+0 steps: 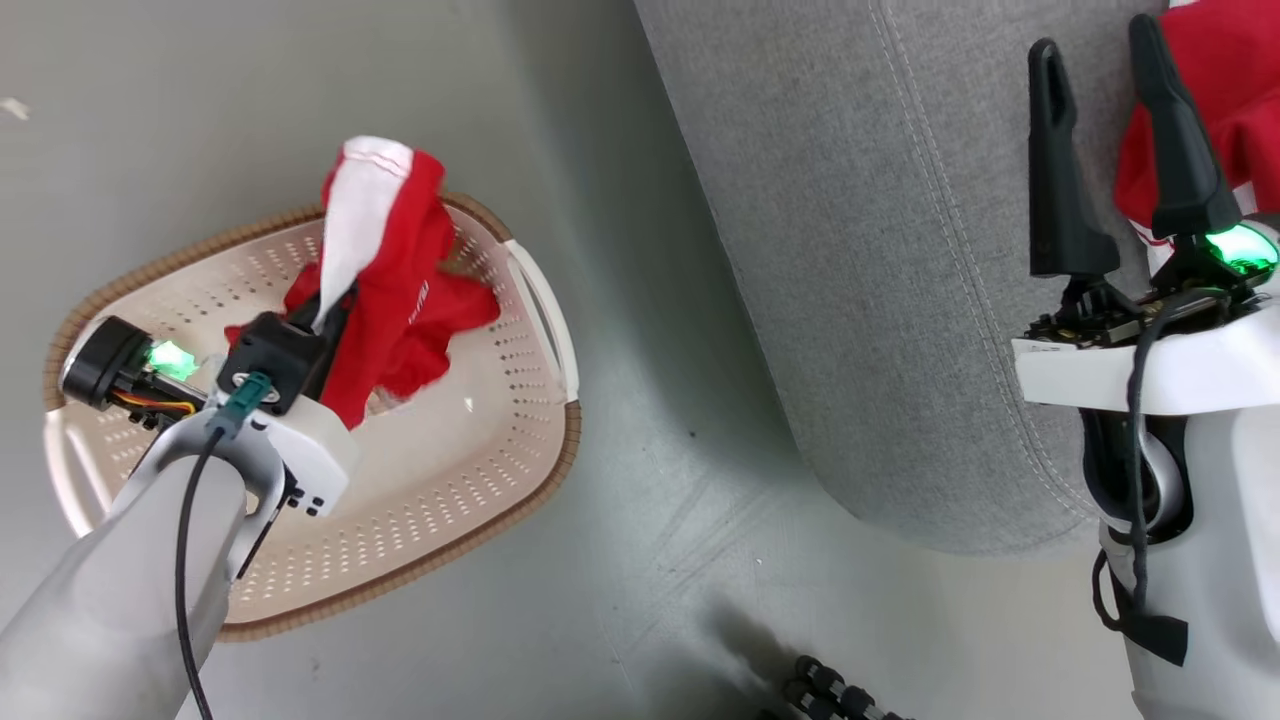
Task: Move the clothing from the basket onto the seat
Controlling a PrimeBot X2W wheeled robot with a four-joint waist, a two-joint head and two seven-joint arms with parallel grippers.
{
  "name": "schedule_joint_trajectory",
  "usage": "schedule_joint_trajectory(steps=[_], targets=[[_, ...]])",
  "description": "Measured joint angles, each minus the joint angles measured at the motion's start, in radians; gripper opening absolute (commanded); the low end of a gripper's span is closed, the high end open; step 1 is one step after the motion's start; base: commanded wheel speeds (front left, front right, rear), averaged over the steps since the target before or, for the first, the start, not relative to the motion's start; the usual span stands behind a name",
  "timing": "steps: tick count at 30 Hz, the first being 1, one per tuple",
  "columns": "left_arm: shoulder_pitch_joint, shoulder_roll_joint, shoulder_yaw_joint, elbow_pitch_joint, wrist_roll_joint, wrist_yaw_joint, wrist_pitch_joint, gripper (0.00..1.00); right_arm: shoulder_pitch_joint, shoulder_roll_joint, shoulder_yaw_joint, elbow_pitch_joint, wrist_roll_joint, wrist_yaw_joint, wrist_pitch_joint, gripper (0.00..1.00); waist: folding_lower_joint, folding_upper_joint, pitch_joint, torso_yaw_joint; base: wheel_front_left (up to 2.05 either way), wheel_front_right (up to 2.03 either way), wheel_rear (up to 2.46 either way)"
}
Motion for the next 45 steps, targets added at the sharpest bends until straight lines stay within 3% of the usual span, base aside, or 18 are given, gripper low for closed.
schedule_joint_trajectory(steps=[11,28,45], targets=[[0.079,0.005,0.137,-0.145,-0.093,0.092,-0.032,0.0,-0.001,-0.002,0.027,0.072,-0.081,0.0,0.0,1.0,0.0,0.0,-0.096,0.07,0.0,0.0,0.0],[0.293,0.003,0.332,-0.375,-0.154,0.196,-0.038,0.0,0.077,-0.006,0.029,0.177,-0.163,0.0,0.0,1.0,0.0,0.0,-0.294,0.201,0.0,0.0,0.0],[0.496,-0.032,0.384,-0.44,-0.154,0.215,-0.038,0.0,0.264,-0.006,0.033,0.237,-0.165,0.0,0.0,1.0,0.0,0.0,-0.501,0.302,0.0,0.0,0.0]])
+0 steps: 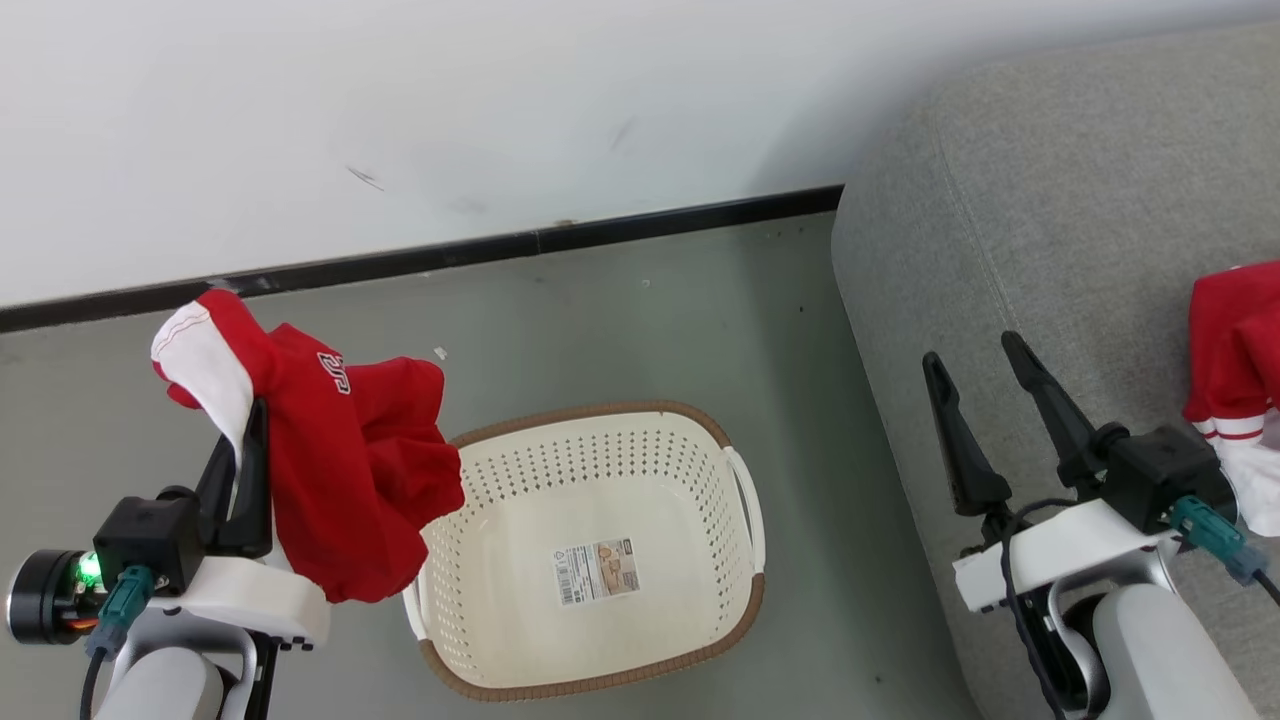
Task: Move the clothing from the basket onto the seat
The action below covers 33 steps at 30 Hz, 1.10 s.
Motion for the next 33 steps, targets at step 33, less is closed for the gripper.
schedule_joint_trajectory(steps=[33], targets=[[0.015,-0.003,-0.256,-0.149,0.086,-0.167,0.071,0.0,0.021,-0.195,0.597,0.096,0.059,0.0,0.019,1.0,0.0,0.0,-0.266,0.122,0.0,0.0,0.0]])
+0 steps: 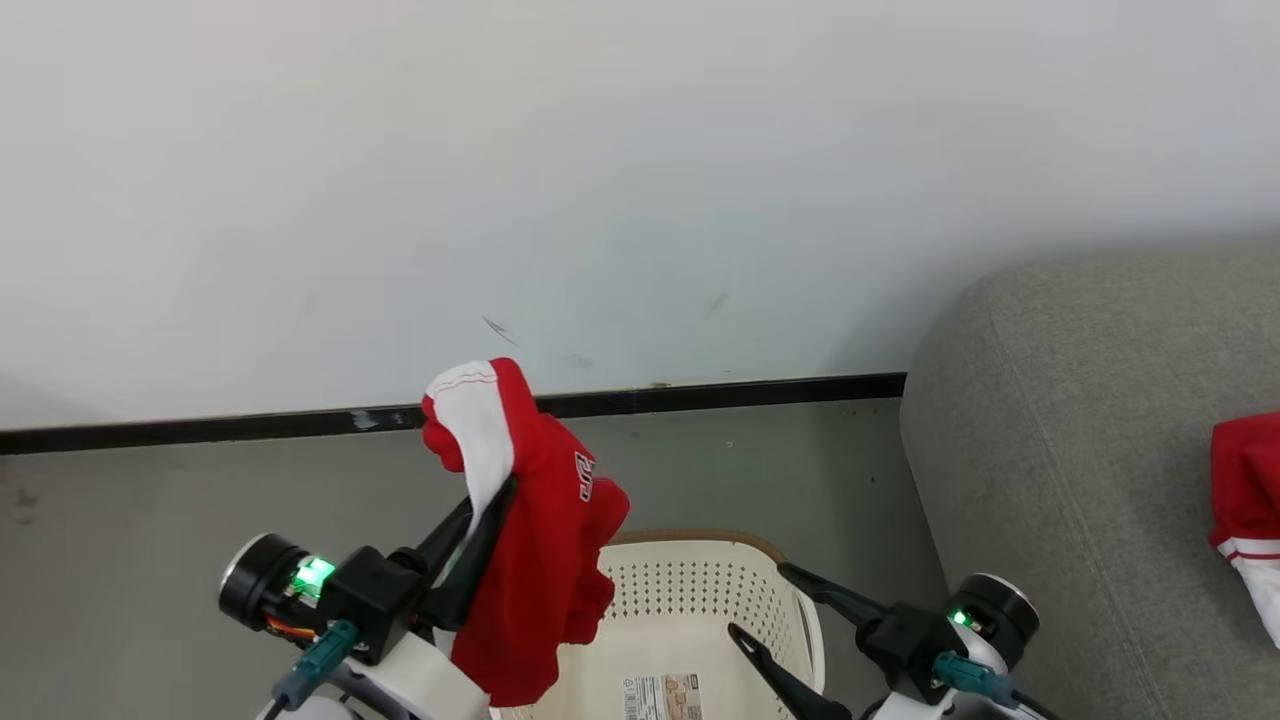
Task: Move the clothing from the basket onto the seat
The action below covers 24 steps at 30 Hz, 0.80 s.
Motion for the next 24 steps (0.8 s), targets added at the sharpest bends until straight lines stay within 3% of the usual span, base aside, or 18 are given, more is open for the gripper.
schedule_joint_trajectory(steps=[10,24], targets=[[-0.04,-0.027,-0.062,-0.054,0.005,-0.036,0.059,0.0,-0.117,-0.053,0.146,0.006,0.051,0.0,0.009,1.0,-0.0001,0.0,-0.021,0.016,0.0,0.0,0.0],[-0.081,-0.068,-0.121,-0.132,0.014,-0.054,0.13,0.0,-0.23,-0.034,0.296,0.071,0.168,0.0,0.007,1.0,0.0,0.0,-0.017,0.038,0.0,0.0,0.0]])
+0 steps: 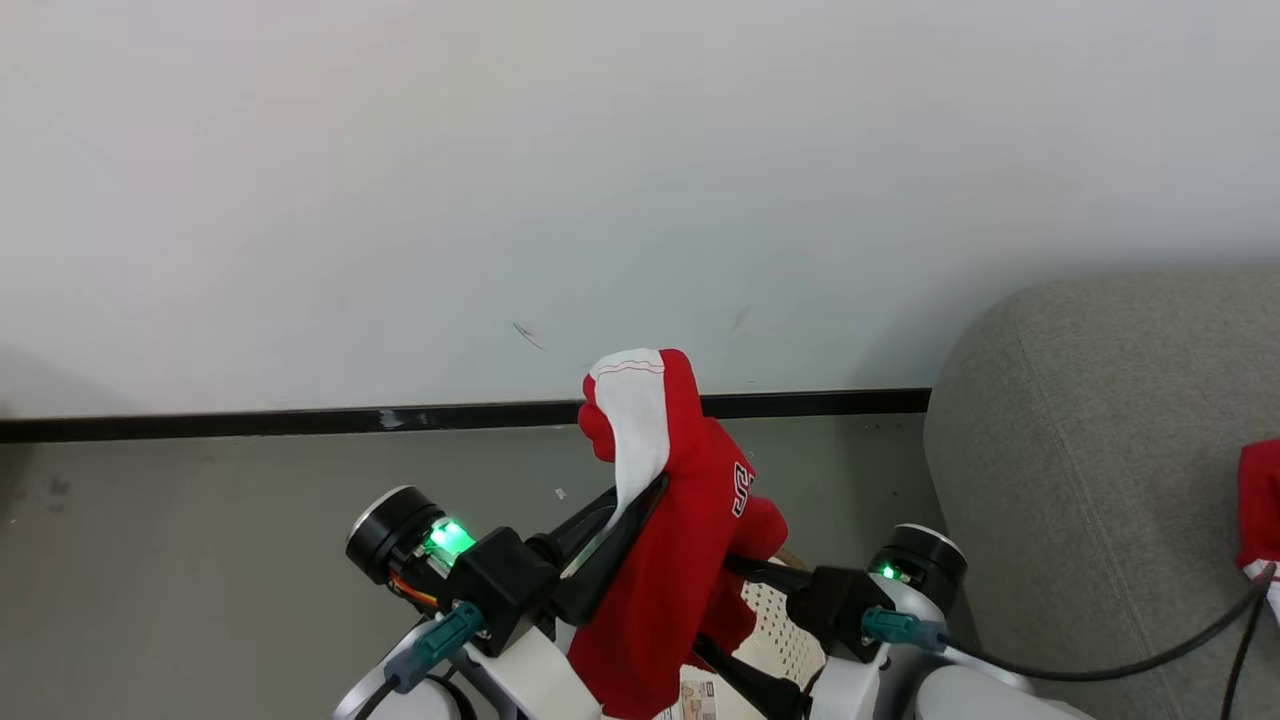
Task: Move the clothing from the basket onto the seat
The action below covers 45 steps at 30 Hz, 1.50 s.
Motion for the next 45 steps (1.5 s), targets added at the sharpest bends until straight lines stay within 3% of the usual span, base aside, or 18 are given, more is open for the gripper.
schedule_joint_trajectory(steps=[4,5,7,9,10,11,16,22,23,24,25,26,27,30,37,45], targets=[[-0.017,-0.004,-0.005,-0.014,0.001,0.0,0.015,0.0,-0.037,0.008,0.045,0.031,0.012,0.0,-0.001,1.0,0.0,0.0,0.003,0.006,0.0,0.0,0.0],[-0.017,-0.004,-0.005,-0.017,0.002,0.0,0.017,0.0,-0.043,0.012,0.062,0.04,0.012,0.0,-0.001,0.95,0.0,0.0,0.004,0.007,0.0,0.0,0.0],[-0.017,-0.006,-0.008,-0.02,0.003,0.0,0.025,0.0,-0.056,0.018,0.089,0.057,0.012,0.0,-0.007,0.44,0.0,0.0,0.007,0.009,0.0,0.0,0.0],[-0.017,-0.006,-0.009,-0.023,0.006,0.0,0.031,0.0,-0.067,0.026,0.108,0.069,0.016,0.0,-0.008,0.22,0.0,0.0,0.009,0.01,0.0,0.0,0.0],[-0.017,-0.006,-0.009,-0.024,0.006,0.0,0.033,0.0,-0.075,0.031,0.113,0.077,0.021,0.0,-0.009,0.03,0.0,0.0,0.011,0.01,0.0,0.0,0.0],[-0.017,-0.007,-0.008,-0.025,0.006,0.0,0.034,0.0,-0.083,0.034,0.118,0.083,0.022,0.0,-0.011,0.0,0.0,0.0,0.012,0.01,0.0,0.0,0.0],[-0.016,-0.011,0.003,-0.026,-0.004,0.003,0.034,0.0,-0.099,0.043,0.119,0.1,0.034,0.0,-0.017,0.0,0.0,0.0,0.017,0.004,0.0,0.0,0.0],[-0.004,-0.026,0.041,0.007,-0.033,0.027,0.022,0.0,-0.09,0.007,0.03,0.111,0.06,0.0,-0.018,0.0,0.0,0.0,0.02,-0.017,0.0,0.0,0.0],[0.002,-0.028,0.044,0.014,-0.039,0.029,0.017,0.08,-0.089,0.001,0.005,0.11,0.065,0.0,-0.018,0.0,0.0,0.0,0.02,-0.022,0.0,0.0,0.0],[0.011,-0.03,0.047,0.021,-0.042,0.03,0.011,0.28,-0.088,-0.006,-0.026,0.105,0.068,0.0,-0.018,0.0,0.0,0.0,0.019,-0.026,0.0,0.0,0.0],[0.017,-0.032,0.049,0.031,-0.048,0.033,0.006,0.41,-0.086,-0.012,-0.06,0.092,0.07,0.0,-0.018,0.0,0.0,0.0,0.019,-0.031,0.0,0.0,0.0],[0.023,-0.033,0.052,0.039,-0.048,0.034,0.003,0.45,-0.083,-0.015,-0.096,0.078,0.071,0.0,-0.018,0.0,0.0,0.0,0.019,-0.036,0.0,0.0,0.0],[0.028,-0.034,0.054,0.047,-0.049,0.034,-0.005,0.69,-0.077,-0.017,-0.133,0.065,0.071,0.0,-0.018,0.0,0.0,0.0,0.019,-0.041,0.0,0.0,0.0],[0.031,-0.036,0.055,0.069,-0.056,0.033,-0.026,0.99,-0.05,-0.023,-0.241,0.026,0.071,0.0,-0.018,0.0,0.0,0.0,0.017,-0.058,0.0,0.0,0.0],[0.046,-0.053,0.053,0.112,-0.074,0.027,-0.081,1.0,0.023,-0.048,-0.478,-0.047,0.044,0.0,-0.018,0.0,0.0,0.0,0.011,-0.101,0.0,0.0,0.0],[0.057,-0.062,0.012,0.156,-0.072,-0.009,-0.119,1.0,0.136,-0.054,-0.683,-0.119,-0.007,0.0,-0.019,0.0,0.0,0.0,0.001,-0.151,0.0,0.0,0.0]])
